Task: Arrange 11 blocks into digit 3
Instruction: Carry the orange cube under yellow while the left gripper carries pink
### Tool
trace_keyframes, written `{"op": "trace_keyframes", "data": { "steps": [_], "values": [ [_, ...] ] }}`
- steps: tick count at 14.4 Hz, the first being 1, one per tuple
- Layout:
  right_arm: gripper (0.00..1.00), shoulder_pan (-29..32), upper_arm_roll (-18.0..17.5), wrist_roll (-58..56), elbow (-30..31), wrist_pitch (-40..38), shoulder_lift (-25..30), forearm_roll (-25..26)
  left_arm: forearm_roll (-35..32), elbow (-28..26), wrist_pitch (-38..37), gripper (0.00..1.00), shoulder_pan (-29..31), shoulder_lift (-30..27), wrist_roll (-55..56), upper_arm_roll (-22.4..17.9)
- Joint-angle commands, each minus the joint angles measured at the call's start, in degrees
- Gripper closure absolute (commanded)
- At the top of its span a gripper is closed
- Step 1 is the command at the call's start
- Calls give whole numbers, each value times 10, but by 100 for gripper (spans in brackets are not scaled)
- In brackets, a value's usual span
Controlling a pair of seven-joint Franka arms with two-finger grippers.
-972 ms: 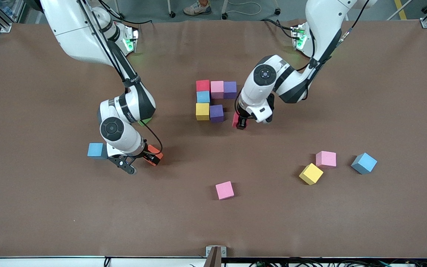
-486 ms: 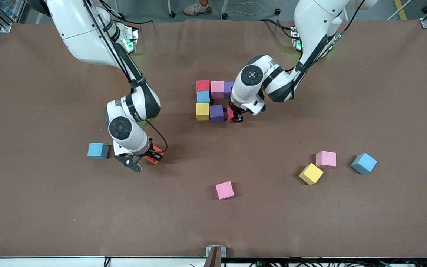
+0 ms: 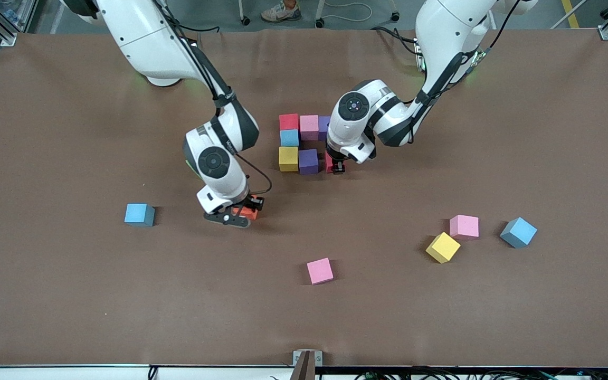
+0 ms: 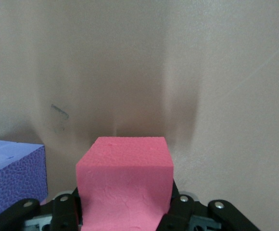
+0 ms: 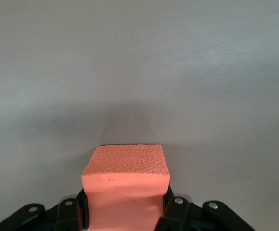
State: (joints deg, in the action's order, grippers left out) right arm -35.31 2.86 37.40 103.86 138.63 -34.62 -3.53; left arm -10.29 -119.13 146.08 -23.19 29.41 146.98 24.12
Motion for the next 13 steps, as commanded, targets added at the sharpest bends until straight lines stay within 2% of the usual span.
{"op": "trace_keyframes", "data": {
  "steps": [1, 8, 13],
  "values": [
    [100, -30, 5, -32, -9, 1, 1, -7, -17, 8, 2, 73, -11, 2, 10, -2],
    [100, -85, 5, -26, -19, -2, -11, -8, -17, 28, 3, 73, -19, 16, 9, -3],
    [100, -102, 4, -25, -28, -3, -22, -9, -18, 39, 3, 73, -20, 27, 3, -4]
  ]
}}
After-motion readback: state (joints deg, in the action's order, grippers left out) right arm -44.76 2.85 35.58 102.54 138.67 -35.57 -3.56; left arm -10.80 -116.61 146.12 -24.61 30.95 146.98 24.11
